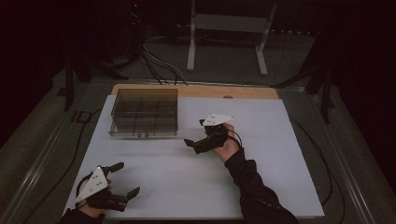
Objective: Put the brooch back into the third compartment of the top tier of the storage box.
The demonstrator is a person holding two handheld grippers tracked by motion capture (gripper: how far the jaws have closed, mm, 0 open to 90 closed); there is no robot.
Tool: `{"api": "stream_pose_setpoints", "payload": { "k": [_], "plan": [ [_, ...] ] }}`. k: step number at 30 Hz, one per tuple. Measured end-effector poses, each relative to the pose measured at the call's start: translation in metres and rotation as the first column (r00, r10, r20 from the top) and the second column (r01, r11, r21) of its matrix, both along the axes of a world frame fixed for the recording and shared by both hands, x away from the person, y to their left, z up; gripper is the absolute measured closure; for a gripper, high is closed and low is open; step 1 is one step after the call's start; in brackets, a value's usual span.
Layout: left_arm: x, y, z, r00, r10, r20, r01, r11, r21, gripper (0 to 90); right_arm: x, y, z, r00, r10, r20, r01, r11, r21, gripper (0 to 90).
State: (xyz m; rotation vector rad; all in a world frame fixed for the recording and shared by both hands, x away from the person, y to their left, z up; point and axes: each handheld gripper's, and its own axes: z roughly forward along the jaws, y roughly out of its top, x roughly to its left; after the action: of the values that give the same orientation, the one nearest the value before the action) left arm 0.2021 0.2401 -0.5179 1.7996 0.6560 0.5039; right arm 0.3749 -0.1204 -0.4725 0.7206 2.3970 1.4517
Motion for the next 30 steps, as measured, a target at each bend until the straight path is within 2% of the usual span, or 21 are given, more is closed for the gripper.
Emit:
{"api": "stream_pose_setpoints", "payload": {
  "k": [3,5,7,10,15,16,18,20,21,30],
  "plan": [
    [0.000,0.000,0.000,1.0000,0.002,-0.001,-0.002,1.0000,-0.001,0.6,0.004,0.000,-0.003,0.9998,-0.017,-0.010,0.017,0.9997,0.020,0.0],
    [0.000,0.000,0.000,1.0000,0.001,-0.001,-0.001,1.0000,-0.001,0.6,0.007,-0.001,-0.005,0.9986,-0.035,-0.039,0.036,0.9991,0.022,0.0],
    [0.000,0.001,0.000,1.0000,0.001,-0.002,-0.001,1.0000,-0.004,0.6,0.011,-0.001,-0.006,0.9967,-0.054,-0.061,0.054,0.9985,0.005,0.0],
    [0.000,0.001,0.000,1.0000,0.001,0.000,-0.001,1.0000,-0.001,0.6,0.013,-0.001,-0.011,0.9948,-0.056,-0.086,0.054,0.9983,-0.022,0.0],
    [0.000,0.001,0.000,1.0000,0.001,-0.001,-0.001,1.0000,-0.001,0.6,0.013,0.000,-0.020,0.9930,-0.063,-0.100,0.056,0.9961,-0.069,0.2],
    [0.000,0.000,0.000,1.0000,0.000,-0.002,0.000,1.0000,-0.002,0.6,0.012,0.001,-0.021,0.9924,-0.069,-0.101,0.062,0.9950,-0.078,4.5],
    [0.000,0.000,0.000,1.0000,-0.001,0.000,0.001,1.0000,-0.003,0.6,0.011,0.001,-0.024,0.9922,-0.079,-0.096,0.069,0.9923,-0.103,6.0],
    [0.000,0.000,0.000,1.0000,0.000,-0.002,0.000,1.0000,-0.003,0.6,0.010,-0.001,-0.026,0.9925,-0.078,-0.094,0.067,0.9914,-0.112,13.9],
    [0.000,0.001,0.000,1.0000,0.001,-0.002,-0.001,1.0000,-0.002,0.6,0.010,-0.001,-0.027,0.9919,-0.084,-0.095,0.073,0.9908,-0.114,15.0],
    [0.000,0.000,0.000,1.0000,-0.002,-0.002,0.002,1.0000,-0.002,0.6,0.008,-0.006,-0.036,0.9880,-0.079,-0.133,0.055,0.9820,-0.181,35.6]
  ]
}}
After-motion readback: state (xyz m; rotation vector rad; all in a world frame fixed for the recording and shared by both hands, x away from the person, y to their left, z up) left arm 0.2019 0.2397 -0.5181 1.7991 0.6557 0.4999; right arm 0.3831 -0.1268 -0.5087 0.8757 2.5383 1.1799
